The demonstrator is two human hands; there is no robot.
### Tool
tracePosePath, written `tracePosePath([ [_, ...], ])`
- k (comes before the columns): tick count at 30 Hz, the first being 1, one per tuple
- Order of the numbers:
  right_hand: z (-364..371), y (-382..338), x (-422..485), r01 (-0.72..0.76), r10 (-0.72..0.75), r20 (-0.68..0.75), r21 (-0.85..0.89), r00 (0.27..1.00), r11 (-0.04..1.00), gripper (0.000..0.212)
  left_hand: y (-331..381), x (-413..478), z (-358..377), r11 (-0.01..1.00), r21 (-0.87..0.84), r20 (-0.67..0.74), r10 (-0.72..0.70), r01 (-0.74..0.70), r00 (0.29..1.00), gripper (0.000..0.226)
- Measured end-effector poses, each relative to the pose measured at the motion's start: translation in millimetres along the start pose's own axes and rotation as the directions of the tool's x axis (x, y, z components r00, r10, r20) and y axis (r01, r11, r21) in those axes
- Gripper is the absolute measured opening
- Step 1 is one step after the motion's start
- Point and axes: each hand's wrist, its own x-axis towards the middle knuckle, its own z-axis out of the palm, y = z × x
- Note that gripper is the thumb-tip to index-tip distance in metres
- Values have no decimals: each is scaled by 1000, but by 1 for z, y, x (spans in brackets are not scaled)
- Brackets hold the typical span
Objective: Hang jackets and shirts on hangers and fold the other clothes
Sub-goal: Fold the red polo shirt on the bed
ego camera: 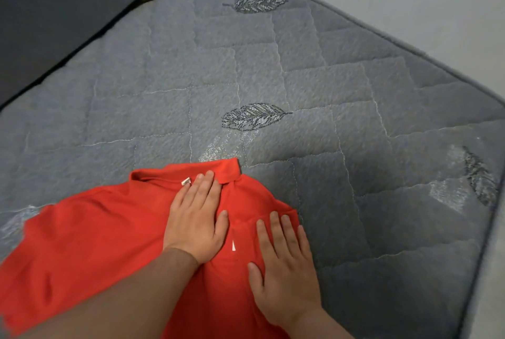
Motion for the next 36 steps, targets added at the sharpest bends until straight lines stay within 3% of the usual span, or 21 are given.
tracePosePath([
  [16, 11, -1, 1, 24, -35, -184, -63, 982, 998, 71, -6, -2, 4, 996, -72, -65, 40, -45, 997, 66],
  [20, 5, -6, -6, -12, -18, -190, -152, 982, 988, 69, -10, -20, -15, 934, -351, -109, 31, -67, 994, 63],
  [23, -2, -33, -6, -73, 38, -299, -104, 954, 992, 60, -37, -53, -43, 804, -591, -241, -100, -64, 965, 60],
  [26, 0, -108, 2, 147, -134, -414, -1, 900, 989, 48, -104, -106, -54, 846, -518, -372, -356, 126, 857, 59],
  [28, 13, -171, 17, 328, -299, -346, 28, 889, 944, 50, -157, -137, -53, 766, -478, -274, -594, 429, 756, 71],
  [30, 34, -225, 34, 394, -378, -258, 13, 889, 919, 58, -200, -158, -48, 580, -502, -92, -773, 641, 627, 78],
  [34, 57, -259, 46, 329, -336, -161, -74, 928, 942, 69, -238, -158, -52, 469, -593, 56, -786, 654, 615, 60],
  [36, 61, -256, 46, 325, -334, -143, -83, 932, 942, 76, -247, -147, -62, 302, -733, 182, -776, 610, 603, 44],
])
